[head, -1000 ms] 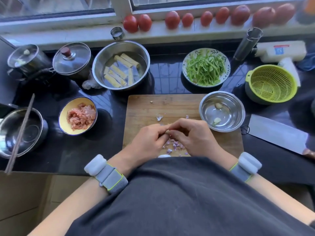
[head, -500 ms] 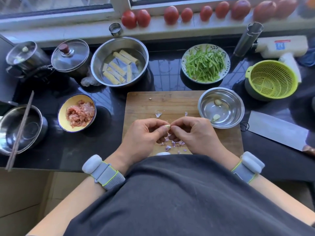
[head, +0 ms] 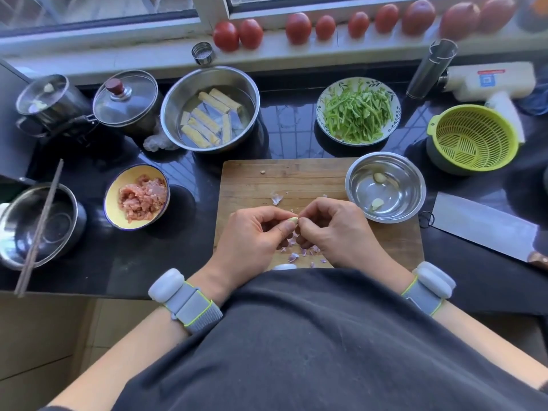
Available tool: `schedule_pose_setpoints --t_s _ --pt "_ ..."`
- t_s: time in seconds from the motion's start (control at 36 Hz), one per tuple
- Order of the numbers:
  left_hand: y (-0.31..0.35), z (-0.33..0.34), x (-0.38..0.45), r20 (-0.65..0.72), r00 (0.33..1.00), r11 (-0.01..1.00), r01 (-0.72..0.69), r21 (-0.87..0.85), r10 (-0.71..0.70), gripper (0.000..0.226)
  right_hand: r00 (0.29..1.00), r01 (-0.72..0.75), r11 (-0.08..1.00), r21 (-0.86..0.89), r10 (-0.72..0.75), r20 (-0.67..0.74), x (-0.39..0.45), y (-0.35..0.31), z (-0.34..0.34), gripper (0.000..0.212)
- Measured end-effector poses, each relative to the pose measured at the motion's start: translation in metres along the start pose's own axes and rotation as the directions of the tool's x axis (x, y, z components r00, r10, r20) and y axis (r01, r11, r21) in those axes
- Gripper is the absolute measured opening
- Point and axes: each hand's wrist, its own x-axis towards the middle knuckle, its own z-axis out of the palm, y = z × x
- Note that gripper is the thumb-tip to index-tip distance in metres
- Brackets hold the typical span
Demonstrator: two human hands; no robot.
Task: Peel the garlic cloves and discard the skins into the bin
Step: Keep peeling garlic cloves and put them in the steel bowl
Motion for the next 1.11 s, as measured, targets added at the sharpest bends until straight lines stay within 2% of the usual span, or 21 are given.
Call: schedule_pose_setpoints --t_s 0.17,0.31,0.36,0.42,0.5,0.58,0.72,0.81,0.86,0.92,0.97,1.03,1.06,1.11 --pt "0.001 0.002 0.000 0.009 1.000 0.998 0.011 -0.058 -0.010 0.010 0.999 -0.033 0.997 0.073 0.033 -0.004 0.000 0.001 0.002 0.016" --pt "-0.005 0.001 0.003 0.074 0.990 0.966 0.134 -0.221 -0.120 0.016 0.996 -0.092 0.976 0.197 0.088 0.027 0.002 -0.001 0.002 0.018" --pt "-0.007 0.002 0.004 0.126 0.974 0.909 0.222 -0.353 -0.188 0.020 0.993 -0.117 0.959 0.257 0.107 0.055 0.002 -0.002 0.002 0.019" --pt "-0.007 0.004 0.005 0.161 0.957 0.804 0.289 -0.519 -0.241 0.022 0.990 -0.135 0.948 0.289 0.117 0.079 0.003 -0.002 0.003 0.020" --pt "-0.006 0.004 0.005 0.201 0.943 0.662 0.329 -0.673 -0.264 0.022 0.986 -0.158 0.940 0.303 0.133 0.100 0.003 -0.002 0.004 0.020" --pt "-0.007 0.003 0.005 0.249 0.933 0.570 0.356 -0.740 -0.260 0.020 0.984 -0.176 0.934 0.312 0.154 0.094 0.005 -0.001 0.005 0.019" --pt "-0.010 0.002 0.007 0.274 0.915 0.480 0.391 -0.785 -0.297 0.016 0.977 -0.213 0.931 0.295 0.200 0.075 0.008 0.005 0.003 0.021" --pt "-0.012 -0.002 0.009 0.255 0.906 0.416 0.387 -0.823 -0.338 0.017 0.968 -0.249 0.947 0.202 0.253 0.007 0.013 0.017 0.003 0.017" --pt "-0.014 -0.003 0.010 0.263 0.899 0.395 0.396 -0.829 -0.350 0.016 0.973 -0.222 0.973 -0.060 0.218 -0.072 0.017 0.028 0.003 0.018" --pt "-0.016 -0.003 0.010 0.281 0.891 0.392 0.416 -0.820 -0.356 0.017 0.977 -0.212 0.923 -0.322 0.194 -0.089 0.020 0.038 0.002 0.029" --pt "-0.017 -0.001 0.010 0.293 0.884 0.405 0.433 -0.805 -0.364 0.020 0.981 -0.188 0.853 -0.487 0.188 -0.049 0.024 0.044 0.002 0.032" --pt "-0.017 0.000 0.011 0.294 0.881 0.427 0.442 -0.789 -0.370 0.022 0.983 -0.154 0.841 -0.518 0.184 0.005 0.026 0.045 0.002 0.015" --pt "-0.017 0.000 0.011 0.287 0.882 0.441 0.442 -0.781 -0.375 0.023 0.983 -0.149 0.873 -0.465 0.180 0.024 0.026 0.041 0.002 0.020" --pt "-0.017 0.002 0.010 0.265 0.884 0.464 0.434 -0.773 -0.386 0.022 0.983 -0.158 0.960 -0.232 0.174 0.053 0.026 0.033 0.002 0.022"
